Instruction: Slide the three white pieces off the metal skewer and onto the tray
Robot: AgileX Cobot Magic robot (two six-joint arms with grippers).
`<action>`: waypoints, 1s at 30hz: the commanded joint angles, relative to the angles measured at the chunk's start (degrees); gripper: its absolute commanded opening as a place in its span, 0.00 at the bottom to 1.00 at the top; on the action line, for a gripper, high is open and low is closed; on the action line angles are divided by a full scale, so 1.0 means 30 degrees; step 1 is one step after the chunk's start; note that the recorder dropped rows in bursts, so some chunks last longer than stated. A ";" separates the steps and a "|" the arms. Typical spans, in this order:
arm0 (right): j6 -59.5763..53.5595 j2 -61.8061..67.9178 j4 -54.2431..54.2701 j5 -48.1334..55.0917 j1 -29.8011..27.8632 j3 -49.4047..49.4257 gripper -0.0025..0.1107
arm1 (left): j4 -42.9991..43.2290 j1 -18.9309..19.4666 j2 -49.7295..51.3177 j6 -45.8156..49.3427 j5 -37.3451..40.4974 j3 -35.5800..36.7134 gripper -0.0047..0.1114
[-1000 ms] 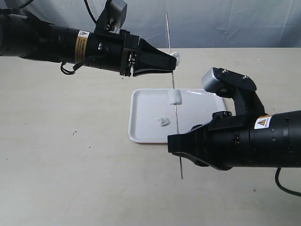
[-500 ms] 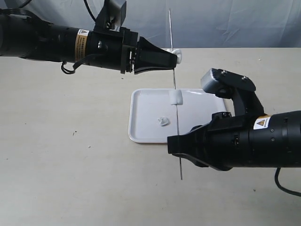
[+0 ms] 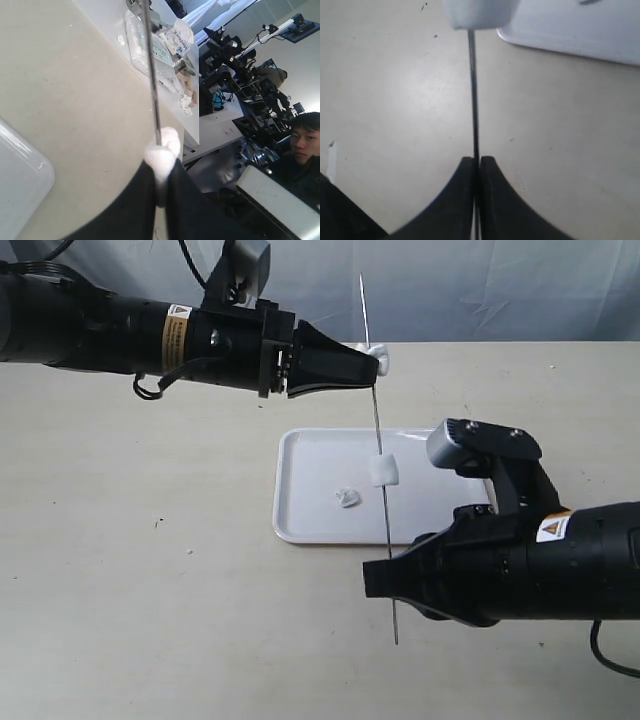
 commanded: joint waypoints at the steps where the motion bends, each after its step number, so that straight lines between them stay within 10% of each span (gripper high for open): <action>1: 0.0150 0.0044 0.0008 0.0621 0.0075 0.0586 0.02 | -0.1940 0.0003 -0.0061 0.0331 0.0113 -0.0051 0.04; 30: 0.0150 0.0044 0.0209 0.0920 0.0075 0.2171 0.02 | -0.6357 0.0003 -0.0061 0.1695 0.0113 -0.0051 0.04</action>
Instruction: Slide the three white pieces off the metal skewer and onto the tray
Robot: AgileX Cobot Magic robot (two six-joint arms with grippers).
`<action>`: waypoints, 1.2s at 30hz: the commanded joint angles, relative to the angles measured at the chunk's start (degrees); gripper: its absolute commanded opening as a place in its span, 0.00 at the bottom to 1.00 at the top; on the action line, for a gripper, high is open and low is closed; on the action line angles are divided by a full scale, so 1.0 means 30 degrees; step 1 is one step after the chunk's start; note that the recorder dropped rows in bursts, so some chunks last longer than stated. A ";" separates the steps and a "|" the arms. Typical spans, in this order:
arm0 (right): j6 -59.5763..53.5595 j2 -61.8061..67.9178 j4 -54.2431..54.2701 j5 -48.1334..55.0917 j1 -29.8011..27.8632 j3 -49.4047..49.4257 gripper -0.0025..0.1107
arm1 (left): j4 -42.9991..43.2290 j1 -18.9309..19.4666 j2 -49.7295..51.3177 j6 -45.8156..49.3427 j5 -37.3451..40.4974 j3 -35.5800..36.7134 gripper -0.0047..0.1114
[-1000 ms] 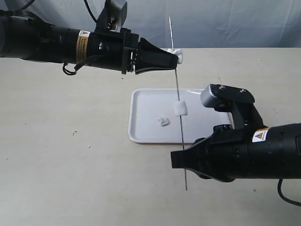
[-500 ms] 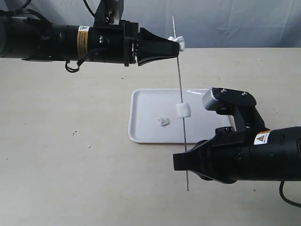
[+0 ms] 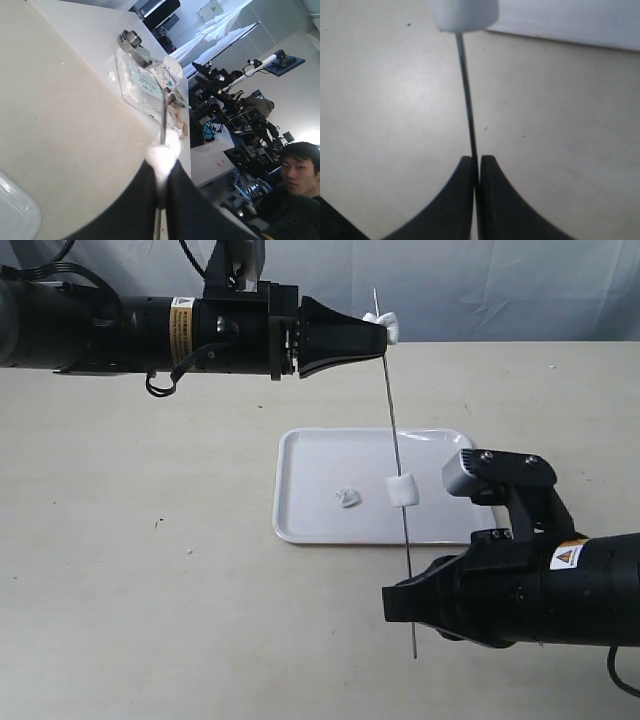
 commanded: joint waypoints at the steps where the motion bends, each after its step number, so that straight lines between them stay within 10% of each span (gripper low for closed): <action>1: 0.0449 0.0114 0.0209 0.1852 0.0075 0.0692 0.02 | -0.3636 0.0181 -0.0189 0.0342 0.0046 -0.0227 0.04; 36: 0.0449 0.0114 0.0089 0.1807 0.0075 0.1754 0.02 | -0.7176 0.1720 -0.0189 0.1050 0.0046 -0.1040 0.04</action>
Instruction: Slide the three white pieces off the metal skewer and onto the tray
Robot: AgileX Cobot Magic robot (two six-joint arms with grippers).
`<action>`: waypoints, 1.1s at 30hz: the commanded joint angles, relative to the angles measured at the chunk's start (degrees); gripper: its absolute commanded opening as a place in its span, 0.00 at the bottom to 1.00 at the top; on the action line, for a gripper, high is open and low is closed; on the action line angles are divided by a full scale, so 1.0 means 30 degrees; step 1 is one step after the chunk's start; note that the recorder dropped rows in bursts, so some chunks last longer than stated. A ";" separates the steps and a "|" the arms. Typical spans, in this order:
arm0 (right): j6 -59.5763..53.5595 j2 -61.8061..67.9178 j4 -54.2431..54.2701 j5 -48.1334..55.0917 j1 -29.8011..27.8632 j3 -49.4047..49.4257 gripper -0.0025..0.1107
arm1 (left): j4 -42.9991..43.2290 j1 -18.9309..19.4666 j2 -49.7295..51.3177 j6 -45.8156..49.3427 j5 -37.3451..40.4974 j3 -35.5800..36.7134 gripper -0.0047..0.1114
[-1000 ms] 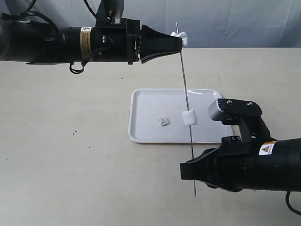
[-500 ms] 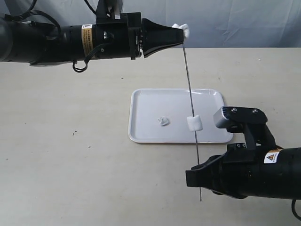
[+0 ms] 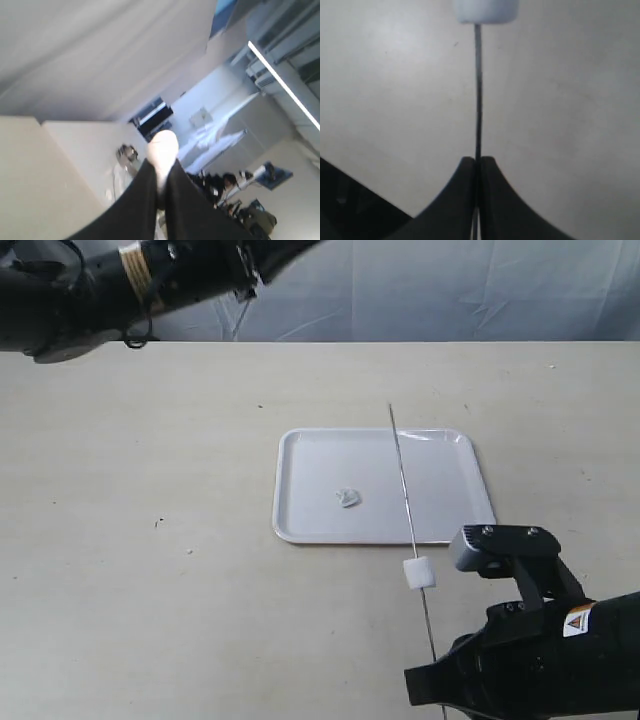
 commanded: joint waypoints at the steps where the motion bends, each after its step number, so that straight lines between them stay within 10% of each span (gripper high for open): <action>1: 0.0039 -0.0061 -0.0013 0.0015 0.0039 0.0033 0.02 | -0.0403 0.0168 -0.0210 -0.0150 -0.0019 -0.0519 0.04; 16: 0.0039 -0.0061 0.0178 -0.2092 0.0039 0.0033 0.02 | 1.3989 -0.0175 -0.0167 -0.3414 0.5907 -0.0531 0.04; 33: 0.0039 -0.0061 0.0480 -0.3325 0.0039 0.0033 0.02 | 1.4243 -0.1168 0.4539 -0.3445 0.6714 -0.0251 0.04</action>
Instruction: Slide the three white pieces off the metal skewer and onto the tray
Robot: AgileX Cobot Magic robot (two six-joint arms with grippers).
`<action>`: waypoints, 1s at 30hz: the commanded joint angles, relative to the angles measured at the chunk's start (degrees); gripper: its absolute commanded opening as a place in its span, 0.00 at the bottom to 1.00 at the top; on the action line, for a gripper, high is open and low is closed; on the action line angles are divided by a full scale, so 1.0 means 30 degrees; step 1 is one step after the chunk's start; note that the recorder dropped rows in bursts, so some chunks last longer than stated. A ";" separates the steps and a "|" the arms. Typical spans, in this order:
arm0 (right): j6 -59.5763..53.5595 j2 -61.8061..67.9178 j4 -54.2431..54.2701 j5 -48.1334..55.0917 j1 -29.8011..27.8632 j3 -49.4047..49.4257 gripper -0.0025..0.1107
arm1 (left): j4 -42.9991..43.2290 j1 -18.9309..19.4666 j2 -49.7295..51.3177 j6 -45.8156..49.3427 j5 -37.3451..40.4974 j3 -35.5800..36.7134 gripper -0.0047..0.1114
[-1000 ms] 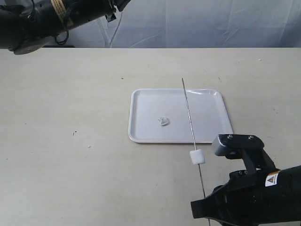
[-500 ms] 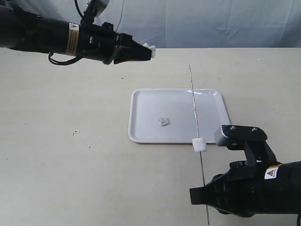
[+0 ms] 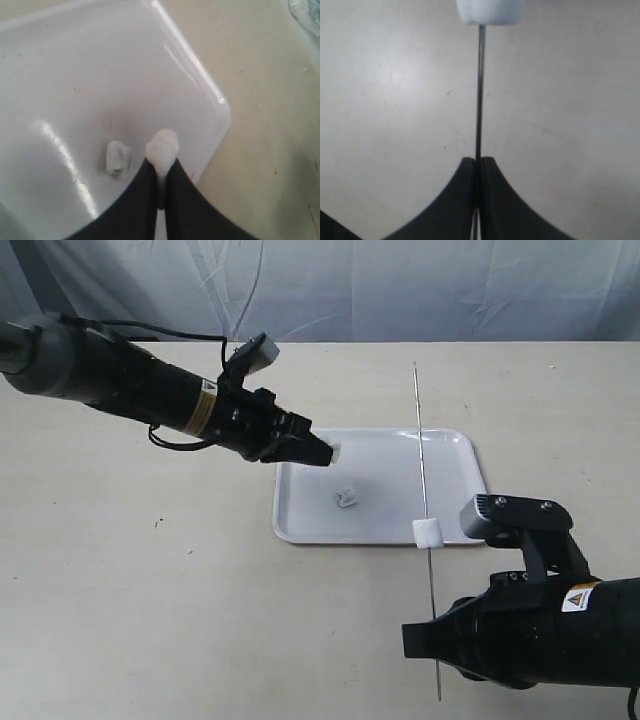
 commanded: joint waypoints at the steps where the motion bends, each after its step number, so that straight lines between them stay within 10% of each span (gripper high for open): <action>1: -0.0056 -0.0061 0.0033 -0.0673 -0.0004 0.0003 0.02 | -0.0092 -0.0113 0.0927 -0.0087 0.0348 -0.0013 0.04; 14: -0.0056 -0.0061 0.0370 -0.1395 -0.0004 -0.0142 0.02 | -0.0694 -0.0113 0.1334 0.0113 0.0231 -0.0013 0.36; 30: -0.0056 -0.0061 0.0327 -0.0835 -0.0004 -0.1899 0.02 | -0.0092 -0.0261 0.1363 -0.2220 0.1298 -0.0648 0.36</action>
